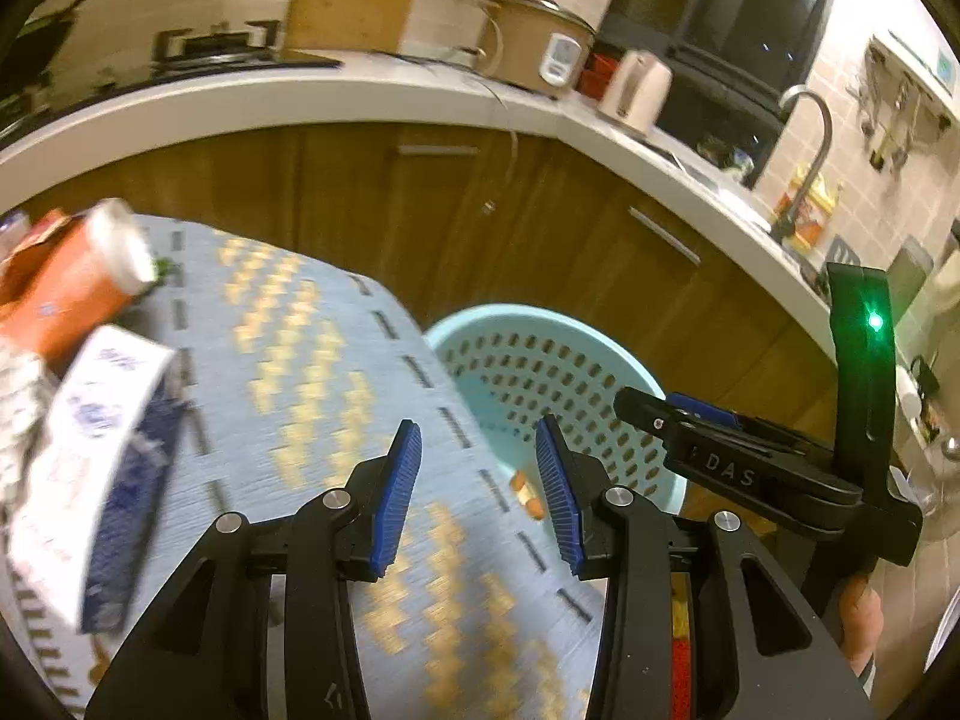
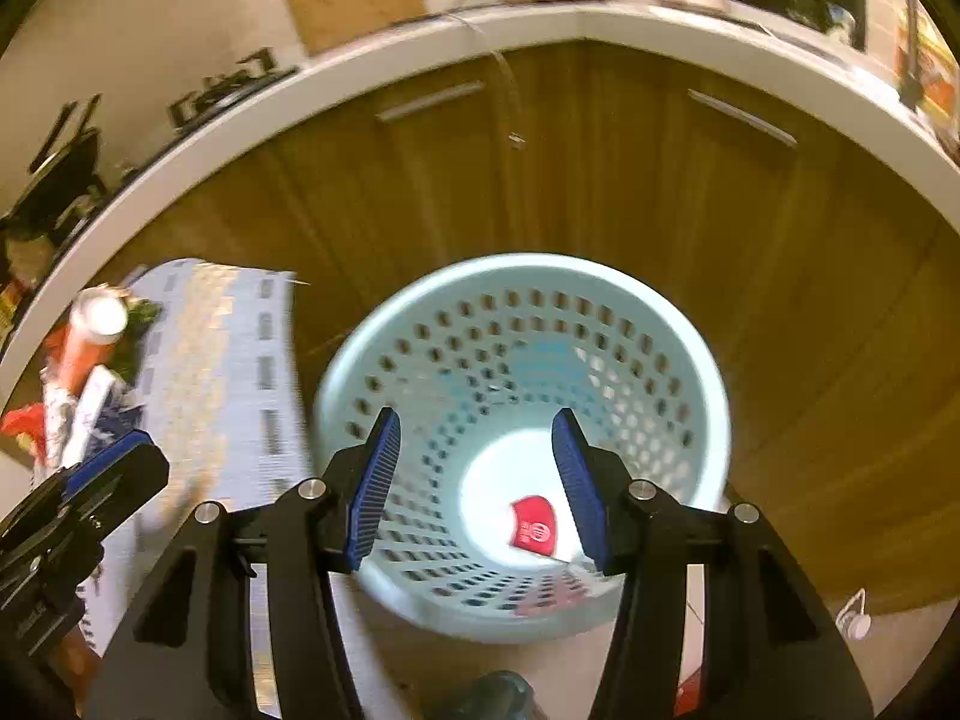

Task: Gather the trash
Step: 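Grasp the white milk carton with the right gripper while the left gripper grasps a pen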

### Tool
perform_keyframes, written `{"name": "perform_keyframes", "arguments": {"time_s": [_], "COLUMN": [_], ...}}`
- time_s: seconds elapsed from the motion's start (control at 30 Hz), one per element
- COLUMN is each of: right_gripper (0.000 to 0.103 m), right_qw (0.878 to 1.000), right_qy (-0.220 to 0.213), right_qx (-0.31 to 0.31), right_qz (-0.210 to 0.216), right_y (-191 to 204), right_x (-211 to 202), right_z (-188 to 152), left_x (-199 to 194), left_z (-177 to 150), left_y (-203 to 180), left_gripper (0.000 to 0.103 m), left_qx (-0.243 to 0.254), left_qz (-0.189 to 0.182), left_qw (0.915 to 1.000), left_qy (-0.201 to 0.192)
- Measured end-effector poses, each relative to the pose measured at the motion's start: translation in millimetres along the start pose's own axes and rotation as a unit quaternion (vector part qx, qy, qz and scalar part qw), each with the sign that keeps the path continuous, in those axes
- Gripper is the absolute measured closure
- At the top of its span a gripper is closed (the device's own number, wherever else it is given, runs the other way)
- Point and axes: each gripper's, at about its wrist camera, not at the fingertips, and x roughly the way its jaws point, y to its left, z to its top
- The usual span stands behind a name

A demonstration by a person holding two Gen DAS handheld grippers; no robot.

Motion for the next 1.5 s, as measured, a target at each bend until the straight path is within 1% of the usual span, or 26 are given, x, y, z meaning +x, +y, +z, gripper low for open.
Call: {"name": "perform_keyframes", "arguments": {"time_s": [0.1, 0.27, 0.4, 0.5, 0.57, 0.7, 0.73, 0.83, 0.9, 0.93, 0.97, 1.07, 1.2, 1.23, 1.33, 1.5], "right_gripper": [0.054, 0.054, 0.054, 0.054, 0.054, 0.054, 0.052, 0.046, 0.042, 0.039, 0.038, 0.037, 0.037, 0.037, 0.037, 0.037], "right_qw": [1.0, 0.996, 0.991, 0.986, 0.984, 0.975, 0.972, 0.966, 0.963, 0.962, 0.962, 0.963, 0.963, 0.965, 0.971, 0.982], "right_qy": [-0.01, -0.027, -0.031, -0.022, -0.012, 0.011, 0.019, 0.031, 0.037, 0.037, 0.037, 0.04, 0.048, 0.043, 0.03, 0.033], "right_qx": [-0.019, -0.067, -0.106, -0.133, -0.142, -0.176, -0.188, -0.206, -0.217, -0.221, -0.225, -0.234, -0.232, -0.231, -0.222, -0.174], "right_qz": [0.017, 0.058, 0.08, 0.095, 0.108, 0.135, 0.143, 0.154, 0.157, 0.155, 0.15, 0.131, 0.127, 0.118, 0.089, 0.061], "right_y": [22.8, 78.3, 118.4, 150.6, 166.9, 204.1, 216.7, 239.5, 251.7, 254.6, 258.4, 262.1, 253.6, 249.6, 234.7, 196.6], "right_x": [-8.9, -22.5, -25.5, -22.6, -17.5, -10.6, -8.6, -5.7, -4.6, -3.9, -2.6, 3.0, 10.0, 9.3, 8.7, 20.0], "right_z": [2.5, 0.2, -5.2, -12.2, -18.7, -39.6, -46.9, -61.1, -69.0, -70.8, -73.5, -79.2, -76.5, -74.3, -65.7, -44.5], "left_x": [-25.6, -68.6, -103.3, -118.7, -128.9, -141.7, -142.3, -138.8, -130.8, -126.2, -120.9, -109.3, -95.9, -94.8, -92.5, -84.1], "left_z": [-1.6, -2.5, -5.7, -8.2, -13.5, -23.3, -25.3, -26.9, -25.7, -25.9, -25.8, -24.6, -19.9, -19.9, -18.6, -14.8], "left_y": [20.6, 58.5, 93.6, 119.9, 141.1, 179.3, 186.1, 200.3, 204.9, 205.7, 205.2, 205.2, 202.6, 200.9, 198.7, 195.8], "left_gripper": [0.064, 0.064, 0.064, 0.063, 0.063, 0.063, 0.063, 0.063, 0.063, 0.063, 0.063, 0.062, 0.061, 0.057, 0.051, 0.051], "left_qx": [-0.017, -0.048, -0.071, -0.088, -0.108, -0.151, -0.157, -0.164, -0.16, -0.157, -0.154, -0.143, -0.129, -0.127, -0.122, -0.116], "left_qz": [0.021, 0.056, 0.104, 0.128, 0.145, 0.154, 0.153, 0.149, 0.141, 0.138, 0.133, 0.125, 0.119, 0.118, 0.112, 0.1], "left_qw": [0.9994, 0.9957, 0.9887, 0.9841, 0.9796, 0.9721, 0.9715, 0.9721, 0.975, 0.9763, 0.9778, 0.9811, 0.9841, 0.9846, 0.9858, 0.988], "left_qy": [-0.02, -0.057, -0.081, -0.085, -0.088, -0.092, -0.091, -0.077, -0.062, -0.056, -0.05, -0.038, -0.026, -0.025, -0.027, -0.018]}}
